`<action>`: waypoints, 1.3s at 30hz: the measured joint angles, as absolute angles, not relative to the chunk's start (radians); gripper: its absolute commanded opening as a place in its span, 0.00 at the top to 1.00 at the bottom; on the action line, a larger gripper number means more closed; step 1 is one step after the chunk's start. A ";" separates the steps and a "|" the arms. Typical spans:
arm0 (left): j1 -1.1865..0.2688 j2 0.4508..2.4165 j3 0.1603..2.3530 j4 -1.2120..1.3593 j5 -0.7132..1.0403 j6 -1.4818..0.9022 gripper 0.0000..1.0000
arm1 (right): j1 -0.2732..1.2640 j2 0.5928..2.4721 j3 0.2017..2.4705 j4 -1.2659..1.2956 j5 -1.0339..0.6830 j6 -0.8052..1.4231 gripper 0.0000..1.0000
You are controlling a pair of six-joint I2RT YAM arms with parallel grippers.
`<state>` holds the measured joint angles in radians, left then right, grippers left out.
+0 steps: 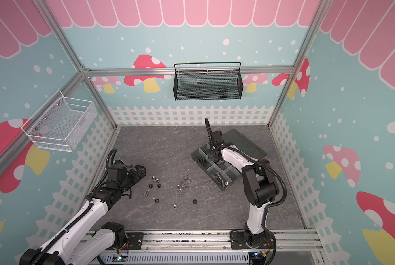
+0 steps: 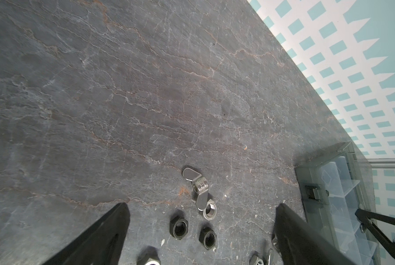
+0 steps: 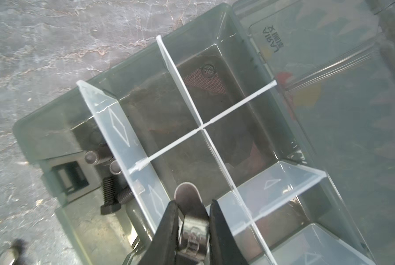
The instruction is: Sort the screws and nuts into containers
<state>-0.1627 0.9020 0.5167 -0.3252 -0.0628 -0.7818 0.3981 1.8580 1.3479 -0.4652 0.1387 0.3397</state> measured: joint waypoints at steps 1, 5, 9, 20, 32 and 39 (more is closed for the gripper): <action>-0.163 0.902 0.516 -0.324 -0.063 -0.782 0.00 | 0.397 1.866 1.355 -0.465 0.139 0.337 1.00; -0.163 0.902 0.515 -0.321 -0.063 -0.782 0.00 | 0.389 1.896 1.382 -0.463 0.142 0.326 0.90; -0.163 0.902 0.515 -0.320 -0.063 -0.782 0.00 | 0.384 1.931 1.392 -0.457 0.142 0.320 0.73; -0.163 0.902 0.515 -0.318 -0.062 -0.782 0.00 | 0.384 1.937 1.391 -0.461 0.134 0.305 0.59; -0.163 0.902 0.511 -0.313 -0.062 -0.785 0.00 | 0.490 1.691 1.372 -0.460 0.145 0.311 0.54; -0.163 0.902 0.474 -0.310 -0.067 -0.814 0.00 | 0.708 1.721 1.389 -0.453 0.117 0.320 0.54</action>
